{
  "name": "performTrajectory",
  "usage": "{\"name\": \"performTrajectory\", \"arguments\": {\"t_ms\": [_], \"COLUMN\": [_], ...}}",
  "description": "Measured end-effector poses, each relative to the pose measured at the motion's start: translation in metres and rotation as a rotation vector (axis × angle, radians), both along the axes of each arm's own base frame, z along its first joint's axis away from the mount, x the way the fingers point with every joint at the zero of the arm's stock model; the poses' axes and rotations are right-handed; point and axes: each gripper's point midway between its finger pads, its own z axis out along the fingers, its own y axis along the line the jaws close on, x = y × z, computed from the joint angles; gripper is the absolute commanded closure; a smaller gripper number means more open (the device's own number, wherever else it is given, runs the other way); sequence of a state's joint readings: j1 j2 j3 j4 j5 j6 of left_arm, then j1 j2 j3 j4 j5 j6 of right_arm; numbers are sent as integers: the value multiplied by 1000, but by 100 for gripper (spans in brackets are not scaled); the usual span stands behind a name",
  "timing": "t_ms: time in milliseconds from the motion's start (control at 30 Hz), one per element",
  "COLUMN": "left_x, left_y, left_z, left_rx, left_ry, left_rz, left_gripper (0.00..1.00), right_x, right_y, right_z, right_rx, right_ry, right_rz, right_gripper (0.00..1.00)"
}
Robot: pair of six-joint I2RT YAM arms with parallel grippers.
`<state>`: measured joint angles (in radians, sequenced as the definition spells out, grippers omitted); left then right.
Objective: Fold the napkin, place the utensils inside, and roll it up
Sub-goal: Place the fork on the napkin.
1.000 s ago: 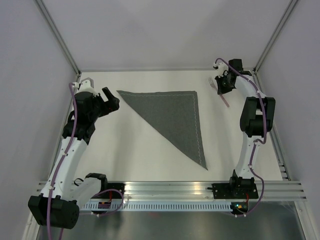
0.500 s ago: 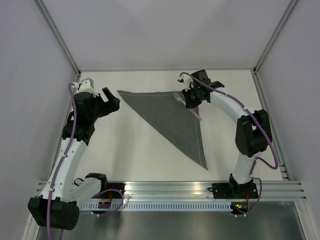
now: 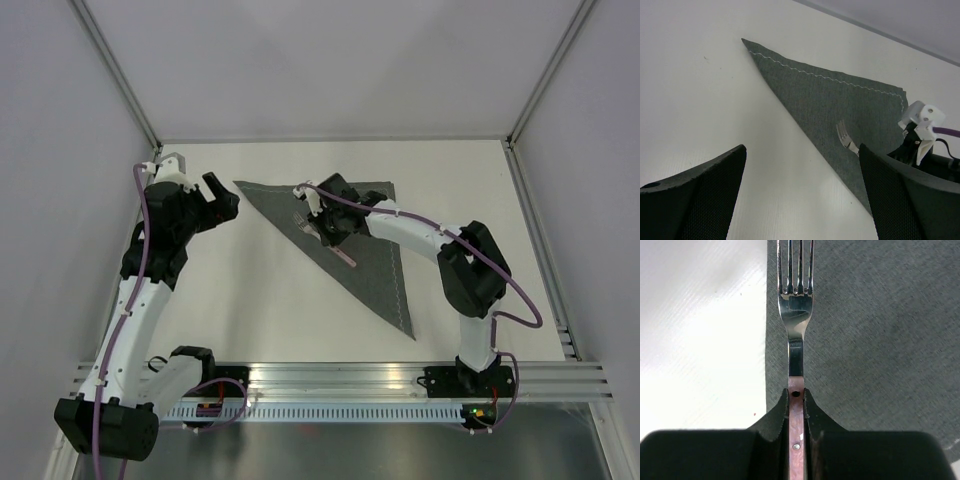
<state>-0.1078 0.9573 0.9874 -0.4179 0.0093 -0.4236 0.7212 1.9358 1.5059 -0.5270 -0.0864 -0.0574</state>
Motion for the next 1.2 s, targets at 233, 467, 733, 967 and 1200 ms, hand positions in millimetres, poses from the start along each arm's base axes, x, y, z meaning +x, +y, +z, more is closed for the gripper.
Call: {"name": "performTrajectory", "arguments": {"t_ms": [233,467,733,967,1200], "left_x": [0,-1,-1,0,0], "left_y": [0,0,1,1,1], "left_z": [1,1,0,0,0], "left_rx": [0,1,2,3,3], "left_ry": [-2,0,1,0,1], "left_rz": [0,1,3,5,6], "left_gripper": [3,3,3,3,3], "right_x": [0,4,8,15,17], "right_y": [19,25,39,50,51], "right_z": [-21,-43,-54,-43,-50], "right_rx": [-22,-44,-55,-31,-39], "right_ry": [-28,-30,-36,-66,-62], "right_rz": [2,-14,-8,-5,-7], "right_gripper": [100,100,99,100,100]}}
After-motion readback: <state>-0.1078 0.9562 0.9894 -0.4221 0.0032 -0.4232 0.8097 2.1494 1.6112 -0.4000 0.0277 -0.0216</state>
